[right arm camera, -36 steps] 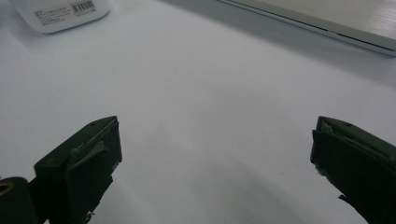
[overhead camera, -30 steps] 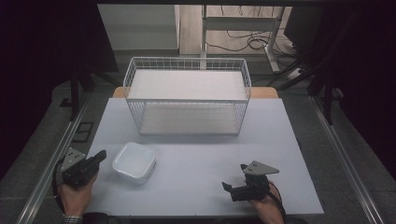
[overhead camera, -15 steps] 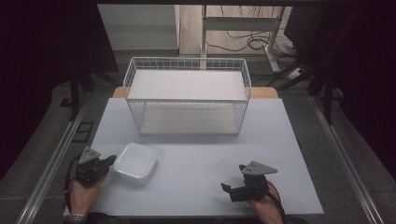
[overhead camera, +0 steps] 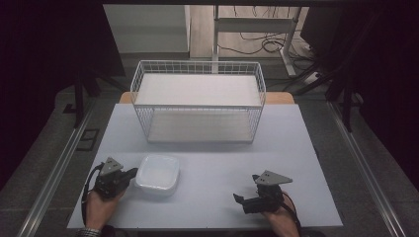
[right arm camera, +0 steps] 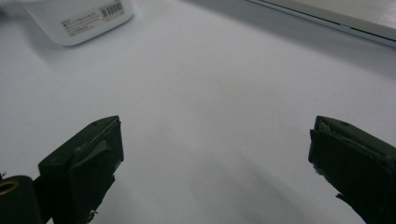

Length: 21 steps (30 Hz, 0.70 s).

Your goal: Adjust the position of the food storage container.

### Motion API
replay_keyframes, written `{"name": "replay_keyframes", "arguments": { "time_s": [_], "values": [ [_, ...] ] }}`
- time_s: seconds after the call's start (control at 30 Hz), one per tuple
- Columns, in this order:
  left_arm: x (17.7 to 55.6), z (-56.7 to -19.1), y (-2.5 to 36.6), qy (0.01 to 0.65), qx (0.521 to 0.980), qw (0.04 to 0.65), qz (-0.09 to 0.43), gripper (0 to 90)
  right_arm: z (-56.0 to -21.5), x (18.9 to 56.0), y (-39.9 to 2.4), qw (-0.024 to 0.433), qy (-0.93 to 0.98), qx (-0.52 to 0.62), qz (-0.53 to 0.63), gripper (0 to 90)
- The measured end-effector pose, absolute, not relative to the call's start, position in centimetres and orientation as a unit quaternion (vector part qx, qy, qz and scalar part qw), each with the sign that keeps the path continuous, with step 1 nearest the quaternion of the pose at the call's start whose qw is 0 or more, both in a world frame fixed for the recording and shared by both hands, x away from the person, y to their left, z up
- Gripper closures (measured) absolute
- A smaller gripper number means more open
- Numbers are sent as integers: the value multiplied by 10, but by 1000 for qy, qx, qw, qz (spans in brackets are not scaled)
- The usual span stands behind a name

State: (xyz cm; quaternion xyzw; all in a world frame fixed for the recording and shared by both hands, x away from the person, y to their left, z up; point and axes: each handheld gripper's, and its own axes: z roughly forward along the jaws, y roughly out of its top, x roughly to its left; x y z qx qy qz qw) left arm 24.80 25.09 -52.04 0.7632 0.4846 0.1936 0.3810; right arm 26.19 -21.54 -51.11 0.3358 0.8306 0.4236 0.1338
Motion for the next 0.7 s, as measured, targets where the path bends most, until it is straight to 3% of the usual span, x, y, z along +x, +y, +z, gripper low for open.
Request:
{"name": "replay_keyframes", "arguments": {
  "time_s": [0.7],
  "values": [
    [251,-518,182,409,812,379,174,899,-513,263,-213,132,833,332,422,32]
  ]
}}
